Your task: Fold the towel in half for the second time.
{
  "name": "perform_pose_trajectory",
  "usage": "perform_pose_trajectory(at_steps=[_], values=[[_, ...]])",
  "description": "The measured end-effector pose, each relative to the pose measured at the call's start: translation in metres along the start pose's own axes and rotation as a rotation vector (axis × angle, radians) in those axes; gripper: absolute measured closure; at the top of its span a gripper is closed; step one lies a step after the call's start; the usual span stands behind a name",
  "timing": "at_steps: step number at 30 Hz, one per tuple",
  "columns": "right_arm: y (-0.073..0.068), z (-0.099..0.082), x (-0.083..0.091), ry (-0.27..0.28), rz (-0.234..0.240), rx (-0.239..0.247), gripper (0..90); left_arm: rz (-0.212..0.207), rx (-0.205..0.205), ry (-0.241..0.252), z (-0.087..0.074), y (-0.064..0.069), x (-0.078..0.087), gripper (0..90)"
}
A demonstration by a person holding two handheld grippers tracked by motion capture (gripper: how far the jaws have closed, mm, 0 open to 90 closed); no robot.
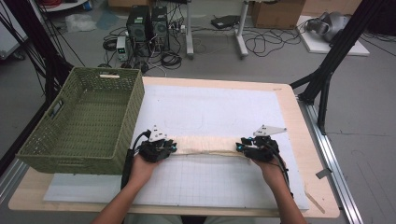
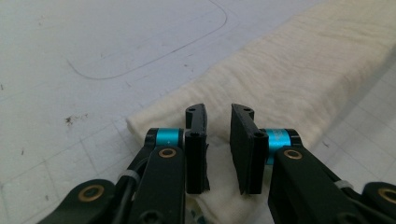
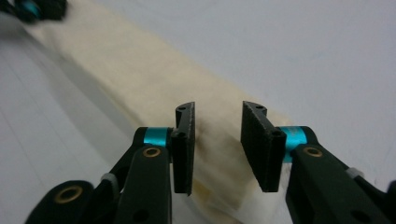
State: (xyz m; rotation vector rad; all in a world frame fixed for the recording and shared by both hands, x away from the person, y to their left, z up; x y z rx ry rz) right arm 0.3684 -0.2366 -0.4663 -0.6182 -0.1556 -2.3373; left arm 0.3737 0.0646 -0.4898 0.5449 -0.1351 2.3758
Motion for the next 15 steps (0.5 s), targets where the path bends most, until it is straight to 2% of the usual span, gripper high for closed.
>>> perform_pose_trajectory(at_steps=[4, 7, 9, 15], values=[[0.004, -0.019, 0.001, -0.062, -0.028, 0.024, 70.6, 0.021, -0.006, -0.008, -0.001, -0.001, -0.001, 76.7], [0.004, -0.028, 0.003, -0.053, -0.029, 0.023, 70.5, 0.033, -0.013, -0.013, -0.001, -0.001, -0.001, 78.3], [0.002, -0.029, 0.004, -0.050, -0.042, 0.056, 70.5, 0.041, -0.017, -0.015, -0.001, -0.002, -0.001, 78.7], [-0.002, -0.033, 0.007, -0.047, -0.054, 0.083, 70.5, 0.061, -0.025, -0.016, -0.002, -0.003, 0.000, 79.5]])
Point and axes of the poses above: each handheld gripper's, and its own axes: x roughly backward along the jaws, z roughly out of its top, y roughly to its right, the point moved 7 cm from there along -x, roughly forward along the jaws, and after that the axes turned 10 degrees about y, right-handed, at the moved point
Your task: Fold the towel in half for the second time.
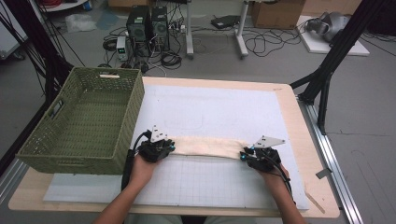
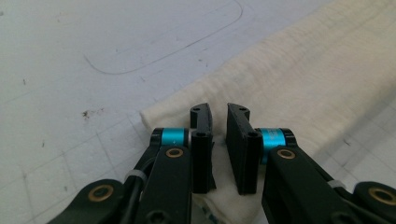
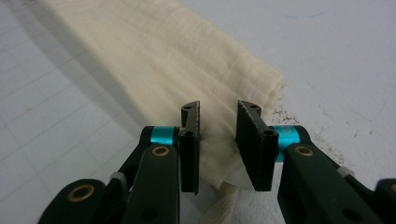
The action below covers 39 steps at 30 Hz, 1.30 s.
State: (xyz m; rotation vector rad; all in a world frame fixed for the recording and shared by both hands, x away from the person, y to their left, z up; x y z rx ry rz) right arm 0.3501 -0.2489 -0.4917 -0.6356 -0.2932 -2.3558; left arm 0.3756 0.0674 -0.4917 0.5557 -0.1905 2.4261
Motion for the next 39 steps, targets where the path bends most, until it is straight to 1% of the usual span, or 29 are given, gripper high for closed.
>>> perform_pose_trajectory(at_steps=[3, 4, 6, 8, 9, 10, 11, 12, 13, 14, 15, 17, 19, 21, 22, 23, 24, 25, 27, 30, 32, 33, 34, 35, 36, 37, 38, 39], values=[[0.000, 0.000, 0.000, 0.004, -0.002, -0.001, 70.1, -0.005, 0.013, 0.006, 0.001, 0.000, 0.001, 78.4], [0.000, 0.000, 0.000, 0.005, -0.002, -0.005, 69.0, -0.009, 0.027, 0.018, 0.003, 0.000, 0.003, 76.3], [-0.001, 0.001, 0.000, 0.007, 0.004, -0.011, 65.1, -0.012, 0.044, 0.066, 0.011, -0.001, 0.007, 72.4], [-0.001, 0.002, -0.001, 0.018, 0.015, -0.019, 61.0, -0.018, 0.074, 0.124, 0.022, -0.003, 0.012, 70.1], [-0.001, 0.003, -0.001, 0.021, 0.023, -0.035, 60.0, -0.020, 0.080, 0.150, 0.027, -0.004, 0.013, 69.9], [0.000, 0.004, -0.001, 0.022, 0.024, -0.033, 59.5, -0.020, 0.075, 0.160, 0.029, -0.004, 0.014, 69.7], [0.000, 0.006, -0.001, 0.023, 0.029, -0.036, 58.7, -0.024, 0.076, 0.159, 0.030, -0.004, 0.013, 69.7], [0.002, 0.009, 0.000, 0.029, 0.032, -0.052, 57.6, -0.027, 0.074, 0.145, 0.029, -0.005, 0.011, 69.6], [0.004, 0.013, 0.001, 0.045, 0.038, -0.064, 56.9, -0.025, 0.078, 0.126, 0.026, -0.006, 0.009, 69.7], [0.006, 0.017, 0.003, 0.065, 0.041, -0.084, 56.3, -0.034, 0.082, 0.096, 0.022, -0.006, 0.006, 69.7], [0.009, 0.024, 0.006, 0.099, 0.040, -0.102, 56.3, -0.034, 0.083, 0.083, 0.020, -0.005, 0.003, 69.8], [0.012, 0.033, 0.007, 0.127, 0.037, -0.120, 56.6, -0.036, 0.069, 0.052, 0.015, -0.004, -0.001, 70.4], [0.014, 0.038, 0.001, 0.117, 0.031, -0.100, 57.9, -0.030, 0.053, 0.025, 0.012, -0.003, -0.003, 70.5], [0.015, 0.034, -0.010, 0.067, 0.020, -0.083, 60.4, -0.016, 0.029, 0.003, 0.009, -0.003, -0.004, 70.5], [0.015, 0.030, -0.015, 0.037, 0.020, -0.081, 61.2, -0.012, 0.023, -0.009, 0.007, -0.004, -0.005, 70.8], [0.016, 0.026, -0.019, 0.017, 0.014, -0.081, 61.8, -0.009, 0.018, -0.017, 0.006, -0.004, -0.006, 71.1], [0.016, 0.023, -0.021, 0.004, 0.016, -0.088, 63.3, -0.002, 0.010, -0.020, 0.005, -0.005, -0.007, 71.5], [0.017, 0.021, -0.023, -0.007, 0.007, -0.077, 64.5, 0.004, 0.009, -0.015, 0.005, -0.005, -0.008, 72.4], [0.018, 0.017, -0.023, -0.027, -0.016, -0.037, 66.3, 0.011, -0.013, -0.014, 0.005, -0.005, -0.009, 73.2], [0.020, 0.012, -0.020, -0.022, -0.029, -0.017, 66.7, 0.013, -0.023, -0.009, 0.004, -0.005, -0.009, 73.6], [0.022, 0.008, -0.017, -0.007, -0.034, -0.026, 65.7, 0.016, -0.025, -0.006, 0.004, -0.005, -0.009, 73.9], [0.023, 0.007, -0.015, 0.005, -0.036, -0.038, 65.5, 0.021, -0.028, -0.002, 0.004, -0.005, -0.009, 74.1], [0.024, 0.005, -0.014, 0.008, -0.036, -0.051, 64.9, 0.025, -0.037, 0.000, 0.004, -0.005, -0.008, 74.5], [0.024, 0.005, -0.013, 0.012, -0.037, -0.051, 64.0, 0.029, -0.041, -0.001, 0.004, -0.005, -0.008, 74.5], [0.024, 0.006, -0.013, 0.008, -0.043, -0.046, 62.3, 0.023, -0.040, 0.000, 0.004, -0.005, -0.008, 74.4], [0.022, 0.007, -0.012, 0.010, -0.047, -0.040, 59.4, 0.017, -0.021, 0.008, 0.005, -0.005, -0.007, 73.8], [0.022, 0.010, -0.009, 0.025, -0.047, -0.037, 56.8, 0.010, 0.006, 0.031, 0.007, -0.006, -0.006, 71.3], [0.021, 0.014, -0.005, 0.054, -0.045, -0.046, 54.6, 0.006, 0.020, 0.059, 0.010, -0.007, -0.003, 66.5]])
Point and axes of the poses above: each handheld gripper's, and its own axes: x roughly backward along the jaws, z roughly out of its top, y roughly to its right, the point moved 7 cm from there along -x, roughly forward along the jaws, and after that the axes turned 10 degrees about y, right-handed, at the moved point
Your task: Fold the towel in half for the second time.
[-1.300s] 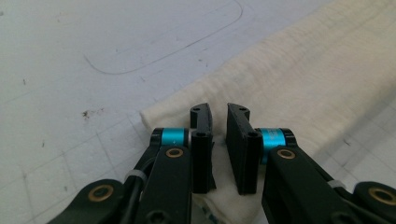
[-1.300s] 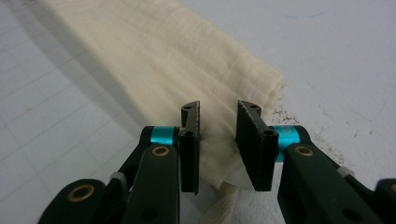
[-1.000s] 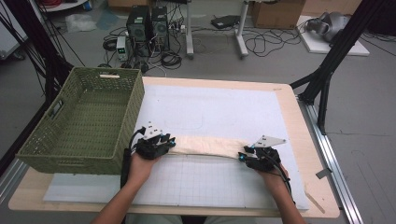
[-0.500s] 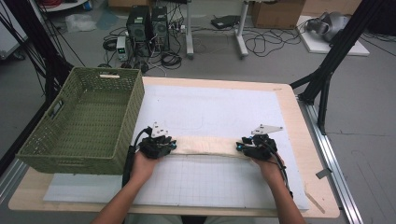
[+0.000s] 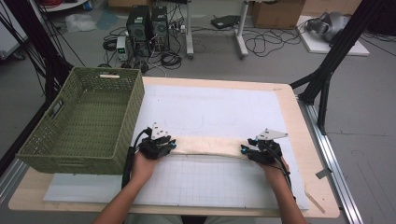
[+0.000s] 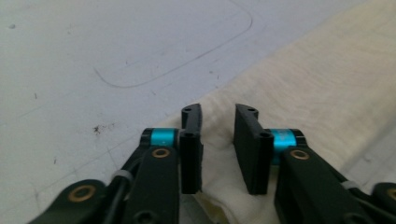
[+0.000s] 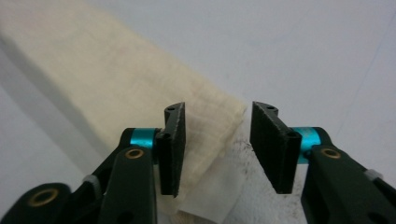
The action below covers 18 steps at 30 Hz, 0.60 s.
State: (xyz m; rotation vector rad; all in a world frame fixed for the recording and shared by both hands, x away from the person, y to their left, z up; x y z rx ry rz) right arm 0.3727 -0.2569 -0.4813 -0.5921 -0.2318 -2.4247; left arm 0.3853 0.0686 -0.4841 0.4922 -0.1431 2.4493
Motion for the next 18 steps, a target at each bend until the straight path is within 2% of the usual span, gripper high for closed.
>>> perform_pose_trajectory(at_steps=[3, 6, 9, 10, 14, 18], values=[[0.003, 0.016, 0.015, 0.080, -0.009, -0.016, 49.5, -0.002, 0.036, 0.101, 0.015, -0.003, 0.009, 56.4], [0.007, 0.022, 0.026, 0.117, -0.037, -0.026, 41.1, -0.024, 0.067, 0.162, 0.026, -0.004, 0.015, 47.1], [0.013, 0.020, 0.031, 0.120, -0.048, -0.044, 33.5, -0.050, 0.081, 0.168, 0.031, -0.004, 0.019, 39.1], [0.014, 0.019, 0.032, 0.117, -0.053, -0.045, 31.0, -0.054, 0.103, 0.179, 0.032, -0.005, 0.020, 36.7], [0.017, 0.018, 0.038, 0.105, -0.088, -0.017, 19.7, -0.045, 0.133, 0.205, 0.037, -0.009, 0.025, 24.0], [0.017, 0.021, 0.046, 0.113, -0.095, -0.004, 16.4, -0.063, 0.135, 0.229, 0.042, -0.010, 0.029, 21.8]])
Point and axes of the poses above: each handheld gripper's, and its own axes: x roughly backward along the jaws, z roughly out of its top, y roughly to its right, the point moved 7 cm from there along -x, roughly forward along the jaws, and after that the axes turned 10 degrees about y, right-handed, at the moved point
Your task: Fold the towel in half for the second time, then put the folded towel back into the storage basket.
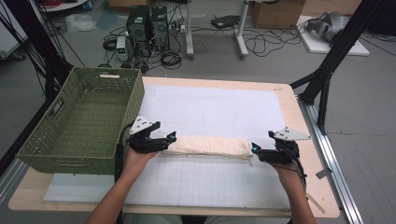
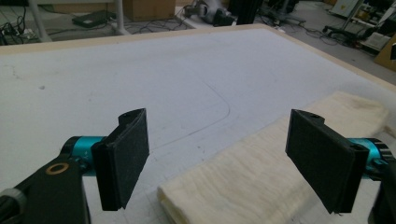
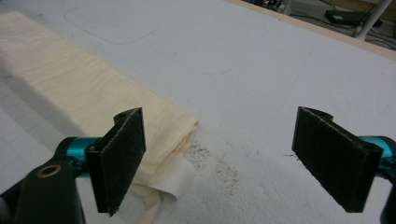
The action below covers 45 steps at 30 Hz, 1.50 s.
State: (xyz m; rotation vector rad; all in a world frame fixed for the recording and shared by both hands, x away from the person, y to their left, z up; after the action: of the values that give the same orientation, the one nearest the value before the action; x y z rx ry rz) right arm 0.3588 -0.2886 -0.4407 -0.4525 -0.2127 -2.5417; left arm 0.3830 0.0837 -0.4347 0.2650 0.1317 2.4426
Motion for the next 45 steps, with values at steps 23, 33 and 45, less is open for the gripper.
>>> perform_pose_trajectory(at_steps=[23, 33, 45], values=[[0.006, 0.006, 0.010, 0.040, -0.010, -0.036, 11.8, -0.013, -0.004, 0.018, 0.009, 0.000, 0.006, 22.3], [0.005, 0.002, 0.004, 0.020, 0.007, -0.050, 11.8, 0.003, -0.002, -0.019, 0.005, -0.003, 0.003, 22.6], [0.001, -0.004, -0.002, -0.008, 0.026, -0.048, 11.8, 0.026, -0.009, -0.076, -0.003, -0.005, 0.000, 24.8]])
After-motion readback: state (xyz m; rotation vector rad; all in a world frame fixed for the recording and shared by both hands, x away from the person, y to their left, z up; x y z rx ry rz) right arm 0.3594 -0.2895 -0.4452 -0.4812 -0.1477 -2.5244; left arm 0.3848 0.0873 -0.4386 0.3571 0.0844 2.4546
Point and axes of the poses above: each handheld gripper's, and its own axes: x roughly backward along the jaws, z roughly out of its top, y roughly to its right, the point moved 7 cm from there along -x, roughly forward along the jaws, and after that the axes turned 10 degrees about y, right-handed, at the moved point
